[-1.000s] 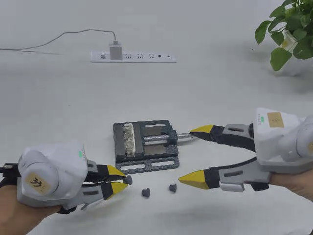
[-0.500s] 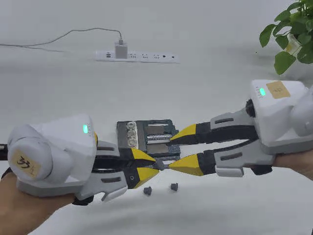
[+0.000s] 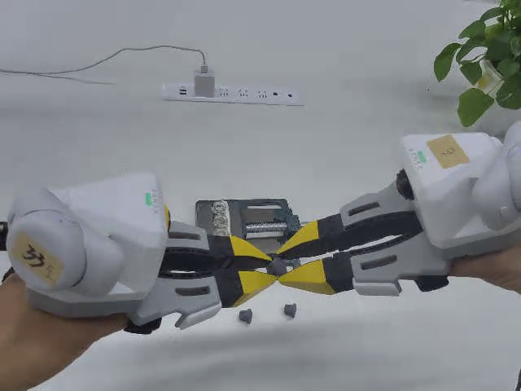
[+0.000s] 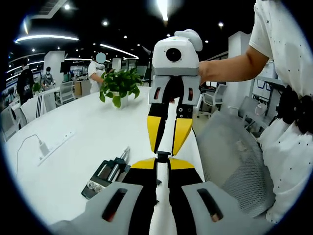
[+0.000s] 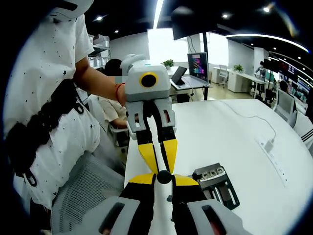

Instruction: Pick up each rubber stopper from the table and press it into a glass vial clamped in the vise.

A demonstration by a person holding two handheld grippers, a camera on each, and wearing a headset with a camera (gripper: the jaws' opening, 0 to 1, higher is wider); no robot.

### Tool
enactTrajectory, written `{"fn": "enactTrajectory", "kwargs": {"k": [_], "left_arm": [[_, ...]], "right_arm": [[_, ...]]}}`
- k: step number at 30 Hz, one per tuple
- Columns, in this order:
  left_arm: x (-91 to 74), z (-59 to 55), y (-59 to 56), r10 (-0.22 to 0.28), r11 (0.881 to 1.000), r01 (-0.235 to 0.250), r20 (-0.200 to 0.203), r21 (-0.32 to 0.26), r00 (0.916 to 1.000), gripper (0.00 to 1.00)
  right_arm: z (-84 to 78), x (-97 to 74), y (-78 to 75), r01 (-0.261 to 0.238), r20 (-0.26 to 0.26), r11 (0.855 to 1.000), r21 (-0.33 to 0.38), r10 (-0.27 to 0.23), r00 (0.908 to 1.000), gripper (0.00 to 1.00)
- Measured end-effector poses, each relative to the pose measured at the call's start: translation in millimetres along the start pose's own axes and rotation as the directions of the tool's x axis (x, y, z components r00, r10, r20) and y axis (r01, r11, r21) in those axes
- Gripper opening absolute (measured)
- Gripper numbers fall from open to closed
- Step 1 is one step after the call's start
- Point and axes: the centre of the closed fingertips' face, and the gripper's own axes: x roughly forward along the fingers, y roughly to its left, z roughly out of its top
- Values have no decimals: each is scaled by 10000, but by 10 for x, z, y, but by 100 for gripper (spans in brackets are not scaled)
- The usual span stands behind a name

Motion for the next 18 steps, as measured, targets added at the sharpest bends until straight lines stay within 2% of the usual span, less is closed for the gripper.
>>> {"fn": "enactTrajectory", "kwargs": {"k": [11,18], "left_arm": [[-3,-1,15,-43,10000,43,-38,36,10000,4],[-13,10,24,-140,9999,140,26,-11,9999,4]], "right_arm": [[-22,-6,-46,75,-20,10000,-58,-75,10000,8],[25,-1,-18,36,-36,9998,-209,-37,10000,7]]}}
